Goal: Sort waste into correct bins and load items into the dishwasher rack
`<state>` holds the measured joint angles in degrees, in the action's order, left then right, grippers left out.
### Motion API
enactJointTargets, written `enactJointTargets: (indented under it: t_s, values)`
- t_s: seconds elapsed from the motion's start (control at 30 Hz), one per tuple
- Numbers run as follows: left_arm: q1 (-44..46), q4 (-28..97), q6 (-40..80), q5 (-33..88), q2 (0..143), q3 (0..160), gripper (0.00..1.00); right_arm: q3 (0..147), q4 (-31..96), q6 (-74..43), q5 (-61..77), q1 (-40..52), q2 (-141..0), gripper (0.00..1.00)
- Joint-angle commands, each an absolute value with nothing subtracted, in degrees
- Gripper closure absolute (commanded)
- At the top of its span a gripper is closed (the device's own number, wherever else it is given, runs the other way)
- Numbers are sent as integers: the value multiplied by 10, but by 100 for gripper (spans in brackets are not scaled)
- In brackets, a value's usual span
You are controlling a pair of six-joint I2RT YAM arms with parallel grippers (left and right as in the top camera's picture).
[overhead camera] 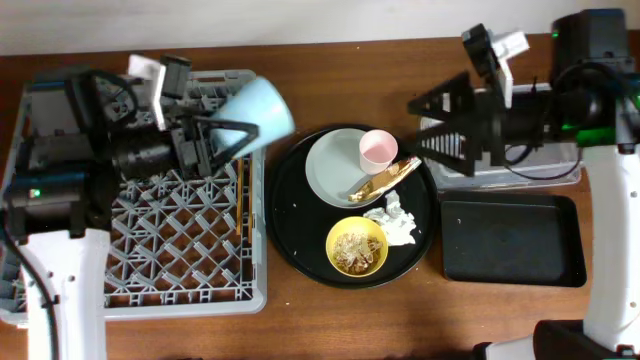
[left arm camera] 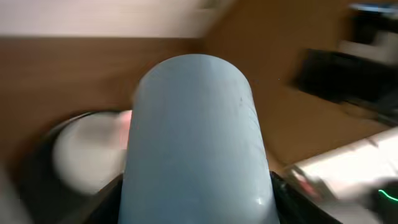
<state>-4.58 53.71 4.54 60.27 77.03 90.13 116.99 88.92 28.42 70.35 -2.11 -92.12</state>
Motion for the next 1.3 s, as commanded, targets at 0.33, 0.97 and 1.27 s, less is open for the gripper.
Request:
enactJointTargets:
  t_s: [0.33,0.97,1.27]
  values:
    - [-16,484,64,174,1027,901,71,1132,904,83,277,-30,-923,1]
    - [43,506,64,32,1038,927,75,1131,907,83,262,-30,-923,2]
    - [43,546,64,32,1039,927,21,1130,921,83,270,-30,-923,1]
